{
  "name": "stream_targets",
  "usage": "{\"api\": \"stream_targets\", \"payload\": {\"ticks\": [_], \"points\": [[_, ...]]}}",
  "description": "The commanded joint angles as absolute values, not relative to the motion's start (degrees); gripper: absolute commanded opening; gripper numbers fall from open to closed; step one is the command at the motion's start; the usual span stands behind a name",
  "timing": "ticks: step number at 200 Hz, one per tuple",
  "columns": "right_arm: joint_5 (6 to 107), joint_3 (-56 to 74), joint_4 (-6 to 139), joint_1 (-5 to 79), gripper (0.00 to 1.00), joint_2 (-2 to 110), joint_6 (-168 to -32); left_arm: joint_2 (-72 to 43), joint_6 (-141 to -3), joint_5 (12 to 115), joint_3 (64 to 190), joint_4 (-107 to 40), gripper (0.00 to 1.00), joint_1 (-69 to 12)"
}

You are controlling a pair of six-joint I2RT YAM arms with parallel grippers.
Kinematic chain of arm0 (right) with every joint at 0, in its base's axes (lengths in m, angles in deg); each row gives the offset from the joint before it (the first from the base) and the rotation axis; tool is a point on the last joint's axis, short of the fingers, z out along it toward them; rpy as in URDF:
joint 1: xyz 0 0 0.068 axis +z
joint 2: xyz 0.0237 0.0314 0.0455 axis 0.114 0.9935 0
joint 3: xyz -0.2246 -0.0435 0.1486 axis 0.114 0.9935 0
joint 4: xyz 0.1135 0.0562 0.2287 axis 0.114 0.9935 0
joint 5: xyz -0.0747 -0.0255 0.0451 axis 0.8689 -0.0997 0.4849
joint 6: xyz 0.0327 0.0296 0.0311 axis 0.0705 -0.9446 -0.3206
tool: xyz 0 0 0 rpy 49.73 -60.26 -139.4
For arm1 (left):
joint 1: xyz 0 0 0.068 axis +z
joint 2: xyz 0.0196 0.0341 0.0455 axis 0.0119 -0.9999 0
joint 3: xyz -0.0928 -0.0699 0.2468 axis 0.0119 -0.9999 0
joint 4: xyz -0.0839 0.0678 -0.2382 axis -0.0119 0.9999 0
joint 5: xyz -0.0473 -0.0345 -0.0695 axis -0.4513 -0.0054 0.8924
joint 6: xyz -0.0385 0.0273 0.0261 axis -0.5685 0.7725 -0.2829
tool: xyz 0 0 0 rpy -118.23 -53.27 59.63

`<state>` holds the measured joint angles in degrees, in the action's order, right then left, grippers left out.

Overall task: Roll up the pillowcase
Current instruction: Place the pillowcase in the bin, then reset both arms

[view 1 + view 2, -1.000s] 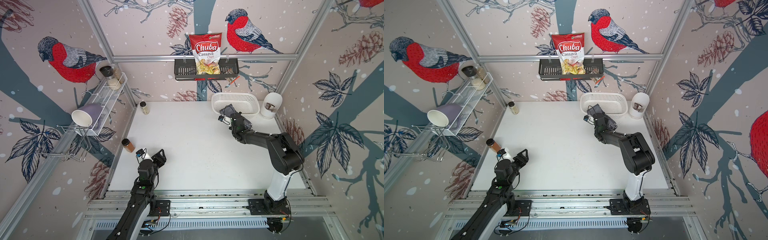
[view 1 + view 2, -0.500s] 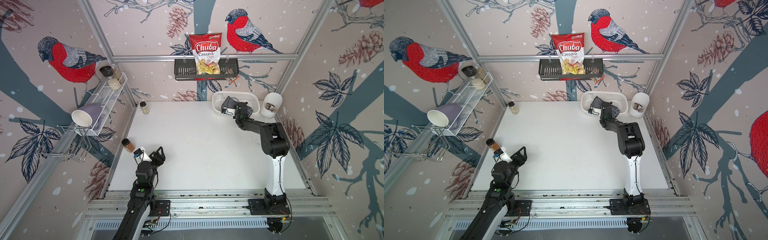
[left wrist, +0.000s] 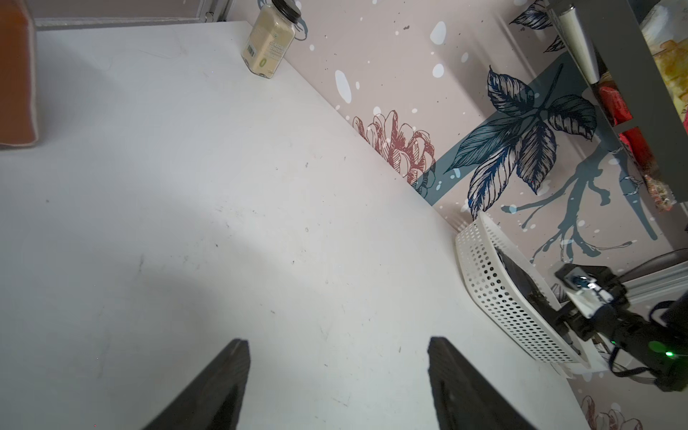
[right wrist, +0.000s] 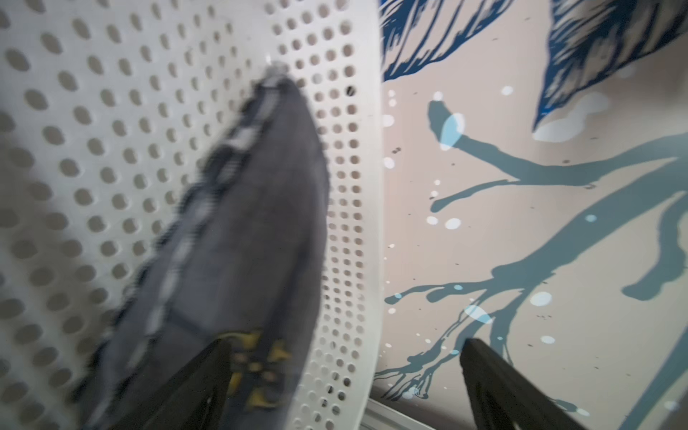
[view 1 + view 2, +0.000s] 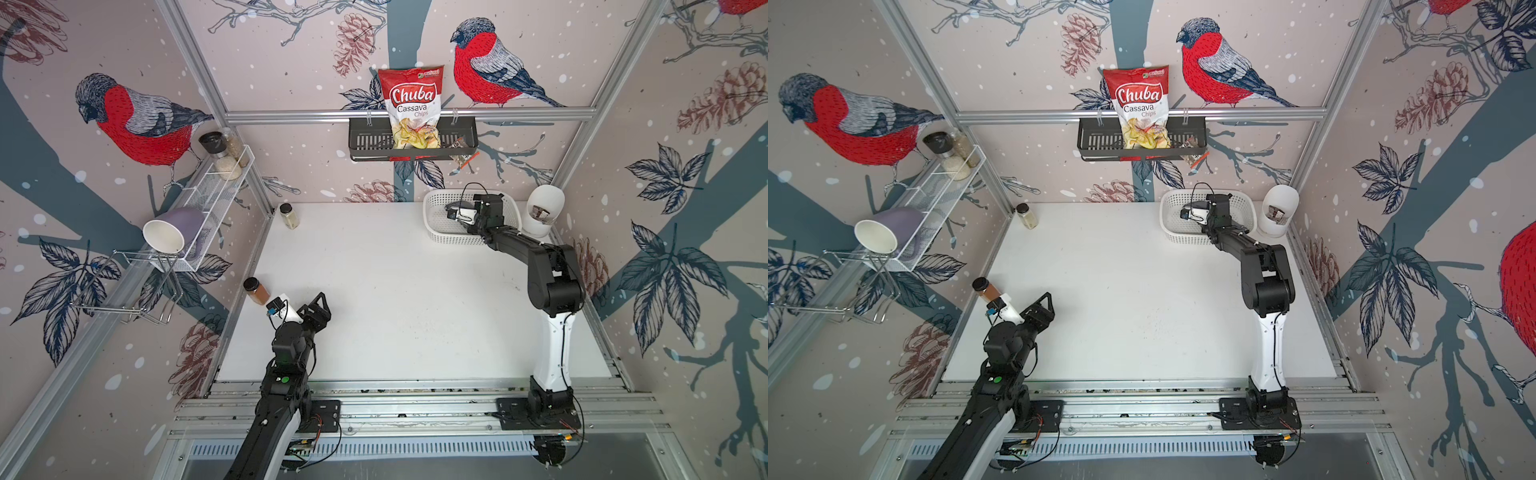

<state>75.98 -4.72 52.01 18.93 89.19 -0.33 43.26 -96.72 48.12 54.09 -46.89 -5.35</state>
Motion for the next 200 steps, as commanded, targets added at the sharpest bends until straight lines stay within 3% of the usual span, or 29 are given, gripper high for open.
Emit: {"api": "stream_targets", "payload": {"ticks": [1,31,60,75,96,115,134,159,180,200], "points": [[74.7,-6.8,55.7,19.3,1.0,86.9,-3.3,41.6,-94.2,46.3,54.4,-49.3,0.81,-5.3],[74.4,-6.3,57.3,19.6,1.0,82.1,-6.6,37.7,-92.2,45.0,57.5,-50.1,0.83,-5.3],[74.7,3.9,56.5,21.1,1.0,70.5,-18.6,34.1,-89.0,40.1,58.2,-54.4,0.86,-5.3],[77.1,12.3,53.2,22.3,1.0,61.9,-31.8,31.7,-87.9,35.2,58.4,-57.3,0.95,-5.2],[76.8,27.0,44.7,22.7,1.0,48.7,-50.3,27.3,-80.8,33.5,58.1,-68.2,0.96,-5.1],[85.1,41.3,33.8,22.5,1.0,38.3,-66.1,19.3,-71.6,31.1,60.9,-75.7,0.96,-5.1],[89.9,51.8,33.5,22.0,1.0,31.3,-74.5,9.0,-65.0,28.0,66.1,-76.1,0.96,-4.9],[97.0,65.0,29.1,20.3,1.0,27.9,-83.2,-3.6,-62.5,29.1,66.6,-87.2,0.96,-4.3],[88.6,76.0,13.4,13.1,1.0,29.3,-87.9,-8.4,-60.8,30.0,69.6,-87.5,0.95,-3.9],[76.5,76.9,9.8,4.4,1.0,34.7,-93.8,-12.1,-61.7,29.4,67.6,-94.2,0.95,-2.7]]}}
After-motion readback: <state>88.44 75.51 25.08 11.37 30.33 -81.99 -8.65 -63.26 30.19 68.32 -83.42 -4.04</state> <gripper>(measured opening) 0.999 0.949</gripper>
